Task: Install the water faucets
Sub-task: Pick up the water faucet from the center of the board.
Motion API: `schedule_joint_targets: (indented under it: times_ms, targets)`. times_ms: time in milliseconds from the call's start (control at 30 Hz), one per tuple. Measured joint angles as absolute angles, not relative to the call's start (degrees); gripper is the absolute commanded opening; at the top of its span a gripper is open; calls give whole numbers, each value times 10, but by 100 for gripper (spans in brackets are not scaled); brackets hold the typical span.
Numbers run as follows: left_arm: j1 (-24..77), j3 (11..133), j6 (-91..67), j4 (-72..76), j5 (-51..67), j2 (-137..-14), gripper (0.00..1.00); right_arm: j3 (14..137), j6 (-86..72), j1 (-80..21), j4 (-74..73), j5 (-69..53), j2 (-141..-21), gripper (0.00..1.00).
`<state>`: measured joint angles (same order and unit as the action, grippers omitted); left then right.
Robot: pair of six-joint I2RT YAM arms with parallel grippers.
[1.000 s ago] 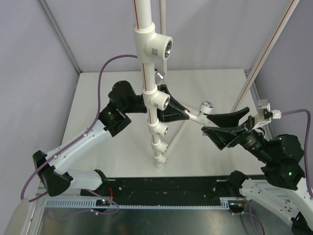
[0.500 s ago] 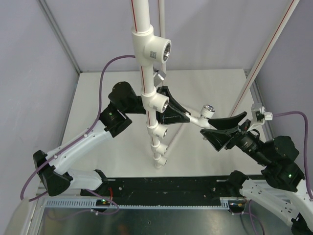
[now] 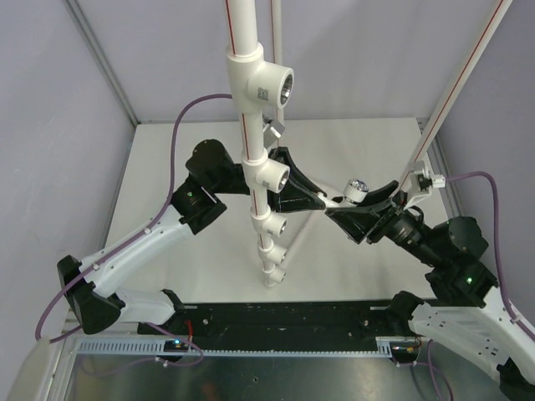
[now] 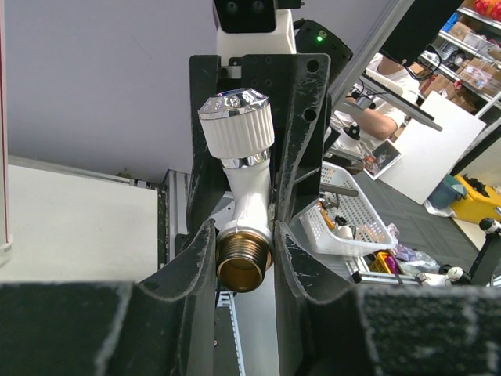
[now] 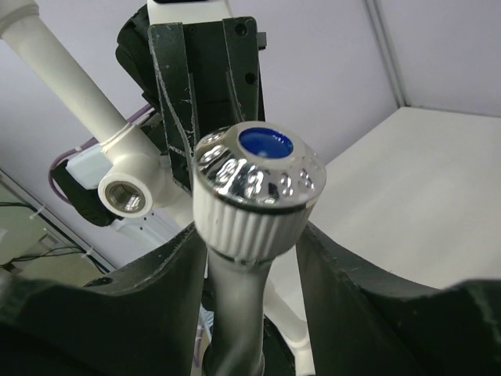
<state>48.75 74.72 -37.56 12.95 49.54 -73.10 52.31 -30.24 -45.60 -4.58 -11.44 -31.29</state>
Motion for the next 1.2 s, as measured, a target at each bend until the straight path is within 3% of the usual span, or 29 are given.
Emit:
schedule_joint_targets:
  times_ms: [200, 433, 567, 633, 667, 733, 833, 867, 967, 1200]
  targets:
    - [489, 748, -376, 141, 497, -734, 0, 514, -328, -463, -3, -130, -338, 42]
    - [490, 756, -378, 164, 497, -739, 0, 514, -345, -469, 23, -131, -339, 20]
    - [491, 758, -381, 169, 497, -741, 0, 514, -348, -471, 27, -129, -339, 20]
    - [491, 758, -382, 173, 497, -742, 1, 514, -350, -471, 29, -127, -339, 15]
    - [491, 758, -382, 175, 497, -742, 4, 514, -350, -471, 30, -126, -339, 7]
    - [492, 758, -385, 177, 497, -742, 27, 514, -350, -472, 31, -124, -338, 2]
    - [493, 757, -387, 180, 495, -742, 80, 511, -350, -474, 33, -121, -333, 0]
    - [493, 757, -389, 180, 487, -742, 90, 509, -350, -474, 33, -118, -330, 0]
    - [479, 747, -396, 183, 467, -740, 98, 504, -344, -475, 17, -99, -308, 0]
    - [362, 694, -426, 179, 451, -688, 100, 527, -284, -475, -124, -35, -239, 0]
